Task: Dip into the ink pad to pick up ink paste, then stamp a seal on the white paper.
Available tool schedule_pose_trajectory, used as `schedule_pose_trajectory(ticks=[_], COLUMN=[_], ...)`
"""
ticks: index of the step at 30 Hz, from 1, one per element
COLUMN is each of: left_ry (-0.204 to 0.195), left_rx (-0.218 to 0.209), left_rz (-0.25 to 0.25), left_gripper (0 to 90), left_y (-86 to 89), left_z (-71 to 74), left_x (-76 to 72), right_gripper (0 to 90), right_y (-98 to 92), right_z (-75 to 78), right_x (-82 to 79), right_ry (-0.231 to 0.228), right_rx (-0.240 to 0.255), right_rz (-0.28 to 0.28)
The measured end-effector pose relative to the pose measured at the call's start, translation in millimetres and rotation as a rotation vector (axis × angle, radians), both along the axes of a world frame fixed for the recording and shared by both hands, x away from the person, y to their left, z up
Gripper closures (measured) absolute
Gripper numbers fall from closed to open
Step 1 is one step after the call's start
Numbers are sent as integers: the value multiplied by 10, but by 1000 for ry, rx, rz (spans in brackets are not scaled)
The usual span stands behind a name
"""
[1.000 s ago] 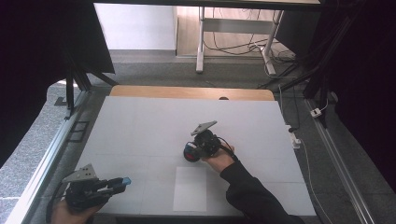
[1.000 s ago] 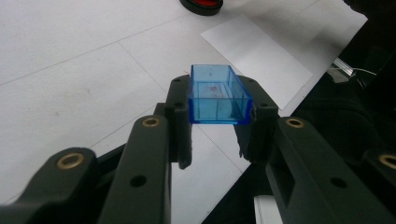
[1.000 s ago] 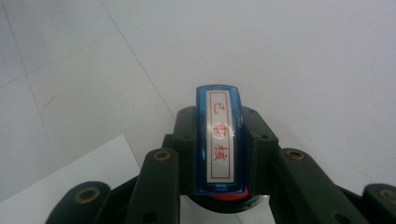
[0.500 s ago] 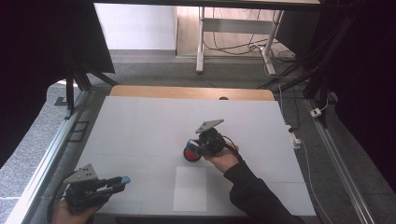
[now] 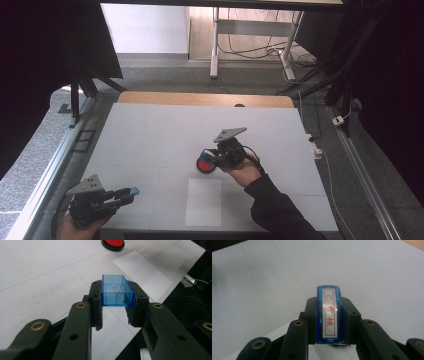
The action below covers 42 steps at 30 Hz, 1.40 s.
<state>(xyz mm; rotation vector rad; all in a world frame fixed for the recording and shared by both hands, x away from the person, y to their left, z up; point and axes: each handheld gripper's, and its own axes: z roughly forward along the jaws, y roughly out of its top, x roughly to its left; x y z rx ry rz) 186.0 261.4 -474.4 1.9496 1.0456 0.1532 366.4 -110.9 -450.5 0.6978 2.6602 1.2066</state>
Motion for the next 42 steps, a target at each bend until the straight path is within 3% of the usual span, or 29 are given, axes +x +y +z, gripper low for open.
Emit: schedule_pose_trajectory(ticks=[9, 17, 42], left_ry=[9, 10, 12], left_rx=[-3, -4, 11], left_rz=[1, -2, -1], left_gripper=[683, 683, 682], left_y=[-10, -13, -13], left_z=[1, 0, -3], left_x=[-4, -6, -14], right_gripper=[706, 706, 706], right_y=[-35, -52, -68], right_z=[91, 150, 200], right_x=[-107, -221, -431], right_ry=[1, -14, -21], right_rx=[43, 46, 43], right_rz=[43, 95, 140])
